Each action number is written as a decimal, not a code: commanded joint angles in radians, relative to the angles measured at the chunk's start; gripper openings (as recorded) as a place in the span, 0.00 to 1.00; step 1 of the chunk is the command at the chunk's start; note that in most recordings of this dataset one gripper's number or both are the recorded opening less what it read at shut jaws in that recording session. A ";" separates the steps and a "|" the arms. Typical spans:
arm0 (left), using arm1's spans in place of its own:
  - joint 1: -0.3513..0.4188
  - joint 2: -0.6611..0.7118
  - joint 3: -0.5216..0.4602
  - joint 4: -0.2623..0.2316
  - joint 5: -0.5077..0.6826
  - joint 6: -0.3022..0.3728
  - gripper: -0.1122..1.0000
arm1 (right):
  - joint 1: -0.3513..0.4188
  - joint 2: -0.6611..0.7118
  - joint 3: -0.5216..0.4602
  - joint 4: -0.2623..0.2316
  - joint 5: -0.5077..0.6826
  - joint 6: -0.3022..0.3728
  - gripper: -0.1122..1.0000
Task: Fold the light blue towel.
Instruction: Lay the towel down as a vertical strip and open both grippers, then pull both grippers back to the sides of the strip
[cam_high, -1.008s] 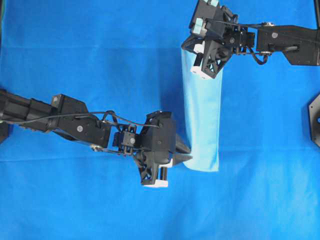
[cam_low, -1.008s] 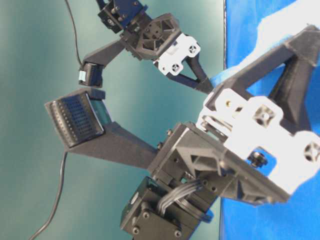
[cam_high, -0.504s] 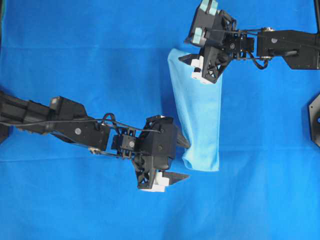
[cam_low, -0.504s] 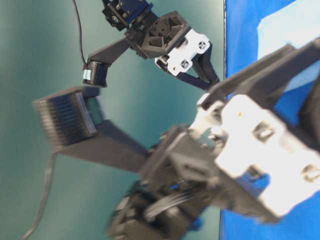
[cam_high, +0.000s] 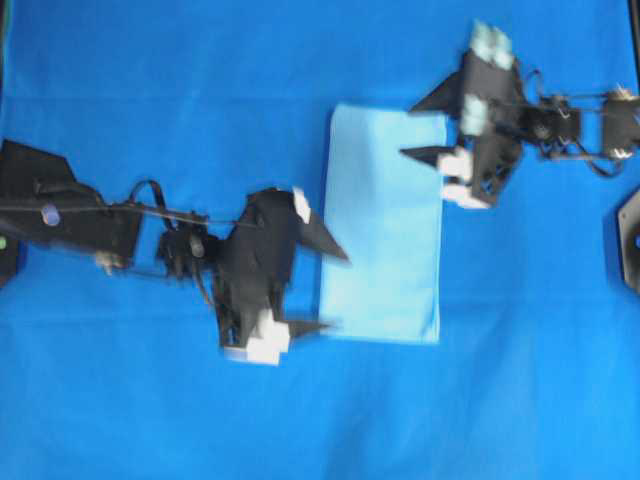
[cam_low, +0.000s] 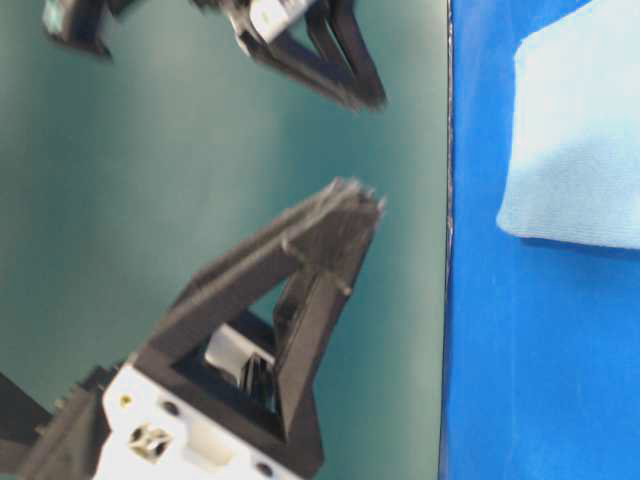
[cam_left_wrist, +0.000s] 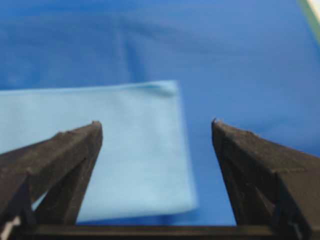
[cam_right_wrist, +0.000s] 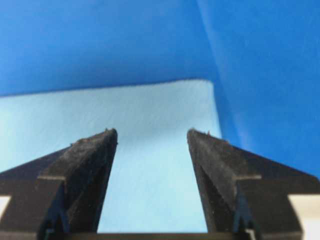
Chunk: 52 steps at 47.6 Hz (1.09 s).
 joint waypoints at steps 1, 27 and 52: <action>0.041 -0.052 0.026 0.002 -0.052 0.011 0.85 | 0.003 -0.106 0.048 0.020 -0.012 0.009 0.64; 0.184 -0.161 0.328 0.002 -0.460 0.005 0.85 | 0.009 -0.390 0.307 0.034 -0.114 0.103 0.64; 0.192 -0.126 0.281 0.000 -0.457 0.018 0.85 | -0.021 -0.353 0.282 0.032 -0.110 0.112 0.64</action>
